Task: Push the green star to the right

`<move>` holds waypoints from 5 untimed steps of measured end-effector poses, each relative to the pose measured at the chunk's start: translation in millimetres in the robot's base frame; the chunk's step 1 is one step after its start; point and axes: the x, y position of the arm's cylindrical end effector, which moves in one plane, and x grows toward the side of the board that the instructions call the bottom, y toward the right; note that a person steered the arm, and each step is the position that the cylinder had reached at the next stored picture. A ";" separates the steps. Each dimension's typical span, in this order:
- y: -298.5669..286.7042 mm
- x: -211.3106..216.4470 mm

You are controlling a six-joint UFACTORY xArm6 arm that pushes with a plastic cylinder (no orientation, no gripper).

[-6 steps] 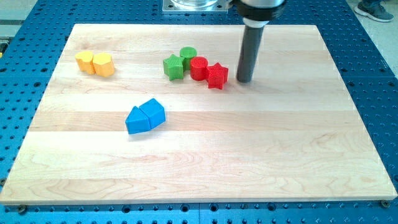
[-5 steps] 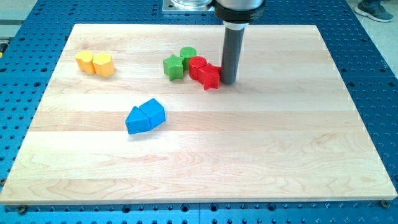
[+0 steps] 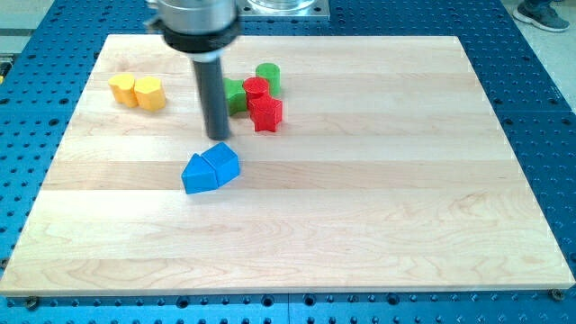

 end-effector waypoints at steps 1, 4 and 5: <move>-34.7 -34.1; 9.8 -54.7; 38.0 -54.7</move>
